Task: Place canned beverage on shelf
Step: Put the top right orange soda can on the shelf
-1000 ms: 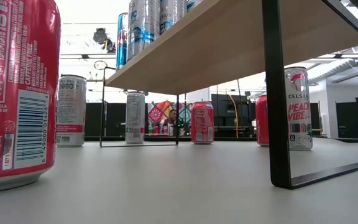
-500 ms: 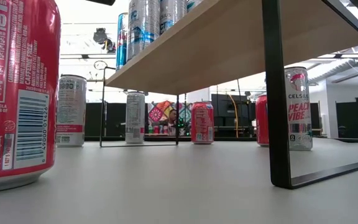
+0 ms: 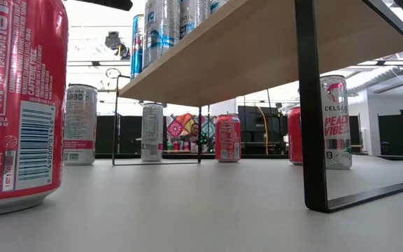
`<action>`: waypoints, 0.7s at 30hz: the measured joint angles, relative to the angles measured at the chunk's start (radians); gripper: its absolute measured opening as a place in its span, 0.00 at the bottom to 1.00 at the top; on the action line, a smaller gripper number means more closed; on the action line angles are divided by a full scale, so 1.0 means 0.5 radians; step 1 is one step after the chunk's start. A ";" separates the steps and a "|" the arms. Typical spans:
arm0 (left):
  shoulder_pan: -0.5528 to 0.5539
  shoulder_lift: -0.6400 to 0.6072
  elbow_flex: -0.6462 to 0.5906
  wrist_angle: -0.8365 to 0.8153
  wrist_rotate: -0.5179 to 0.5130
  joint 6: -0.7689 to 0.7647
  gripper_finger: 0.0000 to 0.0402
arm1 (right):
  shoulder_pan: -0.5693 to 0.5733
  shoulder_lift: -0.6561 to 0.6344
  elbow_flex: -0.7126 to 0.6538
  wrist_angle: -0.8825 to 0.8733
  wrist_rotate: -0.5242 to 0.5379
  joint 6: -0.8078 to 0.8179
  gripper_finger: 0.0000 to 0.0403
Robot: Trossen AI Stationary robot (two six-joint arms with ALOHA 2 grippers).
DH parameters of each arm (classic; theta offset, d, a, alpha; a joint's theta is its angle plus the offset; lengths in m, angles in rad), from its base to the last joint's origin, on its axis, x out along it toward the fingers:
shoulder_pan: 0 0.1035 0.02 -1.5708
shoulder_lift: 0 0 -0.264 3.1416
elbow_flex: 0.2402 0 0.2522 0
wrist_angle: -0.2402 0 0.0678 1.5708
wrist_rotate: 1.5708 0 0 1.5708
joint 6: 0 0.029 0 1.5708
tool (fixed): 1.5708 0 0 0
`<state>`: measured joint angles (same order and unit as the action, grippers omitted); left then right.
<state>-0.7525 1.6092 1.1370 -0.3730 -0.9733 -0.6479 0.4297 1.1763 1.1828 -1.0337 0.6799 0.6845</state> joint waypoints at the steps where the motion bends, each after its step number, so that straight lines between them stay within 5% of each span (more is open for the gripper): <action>1: 0.000 0.014 0.000 0.001 -0.001 0.000 0.92 | -0.030 0.000 0.001 -0.094 -0.055 0.033 0.05; 6: 0.005 0.069 0.000 -0.002 -0.001 0.000 0.92 | -0.109 0.000 0.001 -0.345 -0.265 0.030 0.19; 15: 0.005 0.103 0.000 0.078 -0.001 -0.001 0.92 | -0.114 -0.013 0.002 -0.372 -0.370 -0.336 0.50; 21: 0.000 0.108 -0.001 0.142 0.037 -0.002 0.92 | -0.137 -0.057 0.002 -0.380 -0.528 -0.361 0.62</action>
<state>-0.7524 1.6630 1.1366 -0.3020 -0.9549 -0.6488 0.3611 1.1476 1.1839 -1.2235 0.4160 0.5040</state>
